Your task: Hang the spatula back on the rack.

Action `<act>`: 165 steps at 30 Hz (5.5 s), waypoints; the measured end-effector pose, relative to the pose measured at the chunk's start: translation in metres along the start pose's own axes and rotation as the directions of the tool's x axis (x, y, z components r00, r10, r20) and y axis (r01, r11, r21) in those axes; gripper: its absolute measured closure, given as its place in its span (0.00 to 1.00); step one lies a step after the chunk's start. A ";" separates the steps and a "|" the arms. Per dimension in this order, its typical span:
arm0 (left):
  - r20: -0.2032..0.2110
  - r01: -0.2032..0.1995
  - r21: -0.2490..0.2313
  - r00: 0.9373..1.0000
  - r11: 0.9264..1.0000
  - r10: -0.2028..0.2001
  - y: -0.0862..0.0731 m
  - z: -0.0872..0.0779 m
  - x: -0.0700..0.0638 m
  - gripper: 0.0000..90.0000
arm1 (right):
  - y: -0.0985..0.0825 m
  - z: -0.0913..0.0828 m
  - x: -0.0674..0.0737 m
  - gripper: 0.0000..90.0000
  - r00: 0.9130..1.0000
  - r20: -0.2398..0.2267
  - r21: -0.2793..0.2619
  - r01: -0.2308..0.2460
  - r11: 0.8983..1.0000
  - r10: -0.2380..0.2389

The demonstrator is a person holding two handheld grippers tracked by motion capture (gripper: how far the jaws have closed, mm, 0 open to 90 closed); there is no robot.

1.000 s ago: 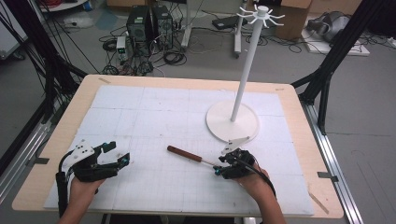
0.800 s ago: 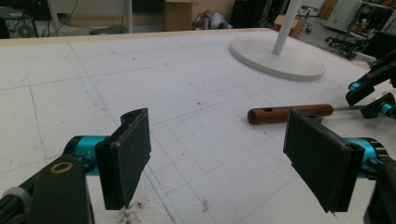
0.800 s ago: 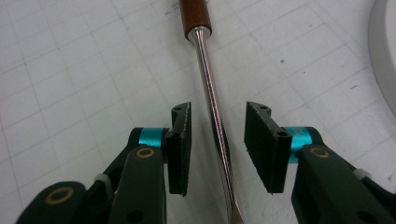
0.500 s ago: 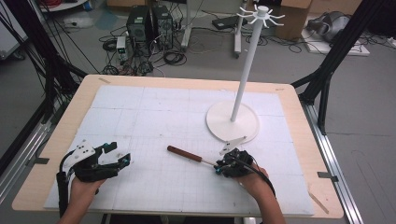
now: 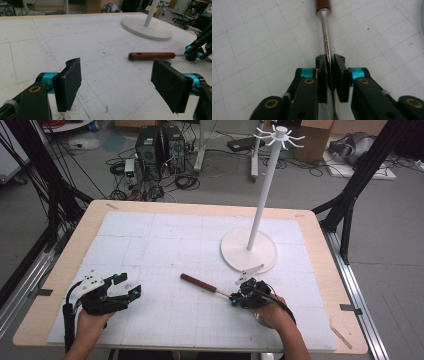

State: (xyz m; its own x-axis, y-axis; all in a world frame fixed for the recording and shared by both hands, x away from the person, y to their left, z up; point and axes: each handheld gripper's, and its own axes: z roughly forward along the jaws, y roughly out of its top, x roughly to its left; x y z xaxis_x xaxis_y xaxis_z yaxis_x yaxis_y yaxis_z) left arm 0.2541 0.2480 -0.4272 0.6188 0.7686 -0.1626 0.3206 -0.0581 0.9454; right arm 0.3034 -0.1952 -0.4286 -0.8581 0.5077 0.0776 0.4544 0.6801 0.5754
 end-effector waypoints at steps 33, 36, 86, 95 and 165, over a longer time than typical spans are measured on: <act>0.066 0.049 -0.037 0.997 0.998 -0.046 0.008 0.003 -0.007 0.32 | -0.009 -0.034 0.020 0.94 0.990 0.000 -0.328 -0.132 0.935 0.139; 0.065 0.051 -0.039 0.997 0.998 -0.049 0.009 0.003 -0.008 0.32 | -0.011 -0.033 0.023 0.94 0.990 -0.002 -0.347 -0.135 0.928 0.143; 0.373 0.119 -0.015 0.922 0.993 -0.105 0.159 0.110 -0.077 0.65 | 0.020 -0.054 0.072 0.94 0.983 0.146 -0.557 -0.012 0.830 0.112; 0.422 0.130 -0.039 0.901 0.991 -0.101 0.172 0.102 -0.090 0.74 | 0.023 -0.054 0.074 0.94 0.983 0.150 -0.563 -0.005 0.827 0.108; 0.362 -0.070 -0.254 0.918 0.965 0.163 0.149 0.023 -0.064 0.21 | 0.069 -0.109 0.038 0.82 0.995 -0.096 -0.714 -0.078 0.695 0.014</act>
State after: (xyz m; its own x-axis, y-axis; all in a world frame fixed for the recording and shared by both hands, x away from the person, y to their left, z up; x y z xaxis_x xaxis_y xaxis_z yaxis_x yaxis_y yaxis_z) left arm 0.2784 0.1756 -0.2824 0.8799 0.4649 -0.0980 0.0834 0.0518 0.9952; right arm 0.2764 -0.1867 -0.2976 -0.8708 0.4640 0.1628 0.2119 0.0553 0.9757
